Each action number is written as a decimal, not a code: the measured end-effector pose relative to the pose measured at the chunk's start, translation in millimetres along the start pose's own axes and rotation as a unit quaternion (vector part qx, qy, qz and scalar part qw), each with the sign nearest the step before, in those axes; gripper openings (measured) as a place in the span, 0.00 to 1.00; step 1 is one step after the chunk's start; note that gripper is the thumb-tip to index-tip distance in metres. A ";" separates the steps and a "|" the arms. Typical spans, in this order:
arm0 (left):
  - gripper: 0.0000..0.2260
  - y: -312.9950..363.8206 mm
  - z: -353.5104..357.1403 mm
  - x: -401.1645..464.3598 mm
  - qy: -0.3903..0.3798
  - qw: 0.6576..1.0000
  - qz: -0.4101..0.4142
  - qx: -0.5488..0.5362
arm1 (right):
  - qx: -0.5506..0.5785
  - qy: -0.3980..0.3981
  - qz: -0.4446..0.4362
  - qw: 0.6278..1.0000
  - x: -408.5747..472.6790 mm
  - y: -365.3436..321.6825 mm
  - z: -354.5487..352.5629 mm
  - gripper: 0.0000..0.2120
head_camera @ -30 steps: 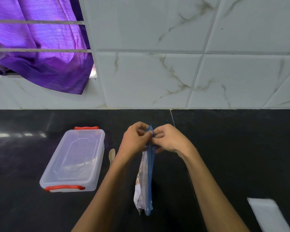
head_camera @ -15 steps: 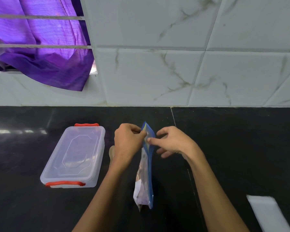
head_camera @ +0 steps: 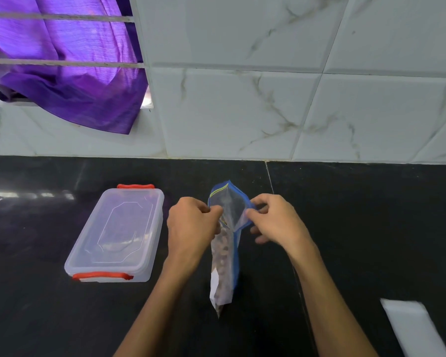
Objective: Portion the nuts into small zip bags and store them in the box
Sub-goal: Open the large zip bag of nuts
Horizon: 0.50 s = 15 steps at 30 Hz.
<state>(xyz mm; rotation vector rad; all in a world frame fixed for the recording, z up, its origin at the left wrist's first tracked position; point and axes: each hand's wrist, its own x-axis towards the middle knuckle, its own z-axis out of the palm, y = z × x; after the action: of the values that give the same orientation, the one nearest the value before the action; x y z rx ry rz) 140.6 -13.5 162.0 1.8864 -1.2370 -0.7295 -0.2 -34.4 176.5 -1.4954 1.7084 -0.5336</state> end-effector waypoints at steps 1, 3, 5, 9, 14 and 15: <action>0.14 -1.0 1.1 -1.2 -0.002 1.000 0.000 -0.011 | 0.018 -0.042 0.018 0.999 -2.4 -1.8 -0.3 0.21; 0.11 -2.6 4.7 -6.2 -0.015 1.000 0.006 -0.010 | 0.056 -0.124 0.045 0.990 -9.5 -5.6 0.5 0.30; 0.09 -2.7 6.7 -11.5 -0.043 0.999 0.008 0.006 | 0.115 -0.159 0.036 0.980 -16.3 -7.5 2.1 0.24; 0.10 -3.8 5.2 -19.3 -0.121 0.992 -0.031 -0.007 | 0.145 -0.068 0.008 0.987 -18.7 1.7 10.5 0.16; 0.13 -10.0 -2.8 -19.0 -0.013 1.000 -0.025 -0.014 | 0.049 0.066 -0.023 0.996 -22.9 11.3 8.1 0.18; 0.13 -9.0 -5.0 -20.5 -0.006 1.000 -0.022 -0.021 | 0.034 0.073 -0.022 0.997 -24.8 11.9 5.6 0.20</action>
<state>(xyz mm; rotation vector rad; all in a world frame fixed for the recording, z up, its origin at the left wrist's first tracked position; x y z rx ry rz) 141.4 9.2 158.5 1.8836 -1.1815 -0.7845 -3.4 -7.0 171.3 -1.4796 1.7533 -0.7321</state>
